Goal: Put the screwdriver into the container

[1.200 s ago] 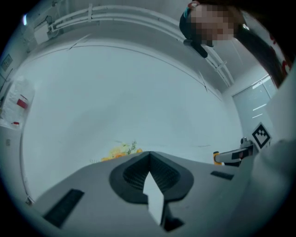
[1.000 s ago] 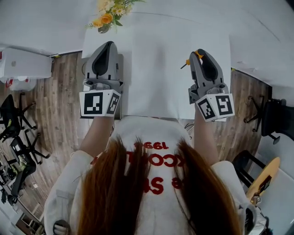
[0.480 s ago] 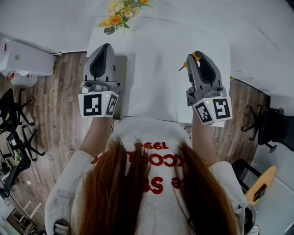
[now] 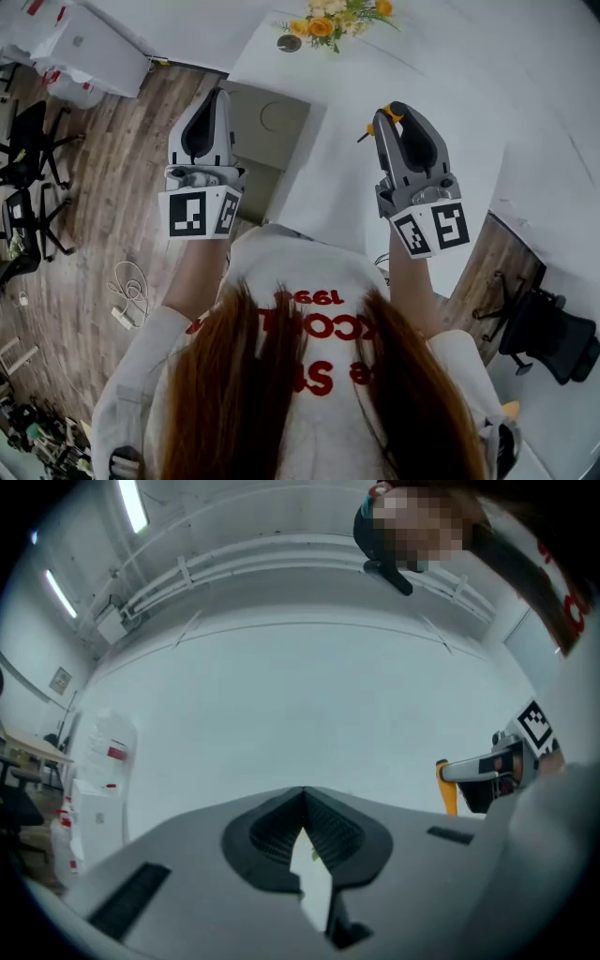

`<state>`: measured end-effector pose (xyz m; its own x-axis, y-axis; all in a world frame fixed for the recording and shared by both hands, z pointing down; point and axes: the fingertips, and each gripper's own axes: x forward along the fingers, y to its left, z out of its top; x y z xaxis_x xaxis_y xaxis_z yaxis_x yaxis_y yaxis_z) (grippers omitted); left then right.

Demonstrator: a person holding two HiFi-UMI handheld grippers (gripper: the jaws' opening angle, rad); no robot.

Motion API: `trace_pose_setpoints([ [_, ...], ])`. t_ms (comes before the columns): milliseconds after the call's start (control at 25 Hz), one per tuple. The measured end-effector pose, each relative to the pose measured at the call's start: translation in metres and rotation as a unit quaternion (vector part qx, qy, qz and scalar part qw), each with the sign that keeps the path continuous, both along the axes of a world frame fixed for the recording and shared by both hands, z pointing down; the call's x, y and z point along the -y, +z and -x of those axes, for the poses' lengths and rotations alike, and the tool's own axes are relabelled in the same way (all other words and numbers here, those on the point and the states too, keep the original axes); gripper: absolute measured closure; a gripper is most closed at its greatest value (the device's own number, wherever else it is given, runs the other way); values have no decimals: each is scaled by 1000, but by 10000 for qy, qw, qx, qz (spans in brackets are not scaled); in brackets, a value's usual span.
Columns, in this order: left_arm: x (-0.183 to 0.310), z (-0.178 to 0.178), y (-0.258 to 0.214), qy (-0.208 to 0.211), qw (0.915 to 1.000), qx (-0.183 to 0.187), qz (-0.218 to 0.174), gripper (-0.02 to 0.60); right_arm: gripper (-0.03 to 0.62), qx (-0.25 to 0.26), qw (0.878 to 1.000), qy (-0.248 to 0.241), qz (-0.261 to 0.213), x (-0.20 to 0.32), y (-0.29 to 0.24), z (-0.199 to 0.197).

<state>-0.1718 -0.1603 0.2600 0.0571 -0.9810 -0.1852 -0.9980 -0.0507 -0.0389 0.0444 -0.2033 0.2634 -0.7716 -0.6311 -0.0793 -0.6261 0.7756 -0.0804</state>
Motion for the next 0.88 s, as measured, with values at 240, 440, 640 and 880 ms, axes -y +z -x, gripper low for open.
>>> trace_pose_setpoints([
  [240, -37, 51, 1, -871, 9962, 4, 70, 577, 485, 109, 9950, -997, 37, -7, -5, 67],
  [440, -81, 78, -3, -1408, 9899, -71, 167, 577, 485, 162, 9844, -1752, 92, -38, -24, 111],
  [640, -99, 97, 25, -1704, 9846, -176, 340, 577, 485, -118, 9680, -2455, 512, -63, 16, 155],
  [880, -125, 115, 51, -1874, 9798, -401, 572, 577, 485, -744, 9441, -3040, 1038, -103, 74, 199],
])
